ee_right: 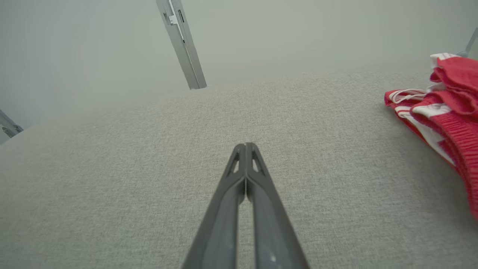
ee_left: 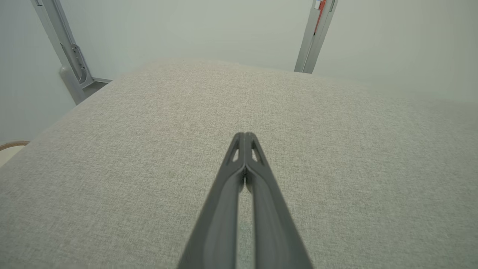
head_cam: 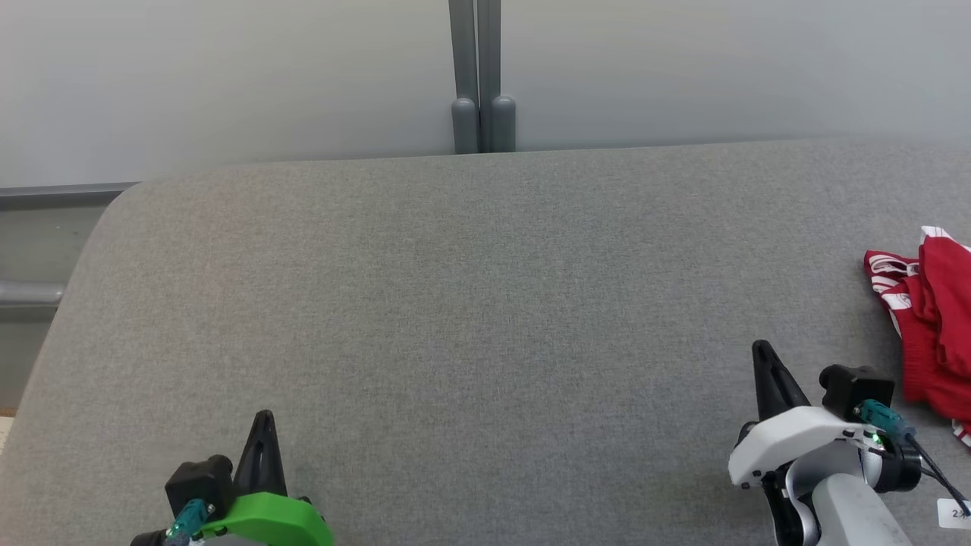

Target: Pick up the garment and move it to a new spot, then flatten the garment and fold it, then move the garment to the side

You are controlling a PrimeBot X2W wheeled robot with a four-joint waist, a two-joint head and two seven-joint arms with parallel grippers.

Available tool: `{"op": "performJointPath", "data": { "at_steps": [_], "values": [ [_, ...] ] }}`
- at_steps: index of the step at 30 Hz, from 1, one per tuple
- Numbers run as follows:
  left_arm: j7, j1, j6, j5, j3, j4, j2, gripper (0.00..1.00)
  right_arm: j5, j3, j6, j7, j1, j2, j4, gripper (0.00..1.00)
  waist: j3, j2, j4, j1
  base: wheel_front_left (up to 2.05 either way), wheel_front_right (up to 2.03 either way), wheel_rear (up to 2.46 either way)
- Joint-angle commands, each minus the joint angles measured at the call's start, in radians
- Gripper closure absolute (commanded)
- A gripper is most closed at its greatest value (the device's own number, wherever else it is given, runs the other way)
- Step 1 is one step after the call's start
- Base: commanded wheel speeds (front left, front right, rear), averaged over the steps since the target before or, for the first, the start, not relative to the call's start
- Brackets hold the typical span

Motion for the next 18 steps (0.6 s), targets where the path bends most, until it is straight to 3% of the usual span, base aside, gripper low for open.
{"op": "performJointPath", "data": {
  "at_steps": [1,18],
  "values": [
    [0.01,-0.021,-0.01,-0.049,0.013,-0.018,0.002,1.0,0.05,-0.008,0.0,0.013,-0.022,-0.004,-0.022,1.0,0.0,0.0,0.0,0.0,0.0,0.0,0.0],
    [0.085,-0.032,-0.052,-0.354,0.053,-0.055,0.004,1.0,0.374,-0.01,0.0,0.083,0.015,-0.006,-0.098,1.0,0.001,0.0,-0.004,0.0,0.0,0.0,0.0]
  ]
}}
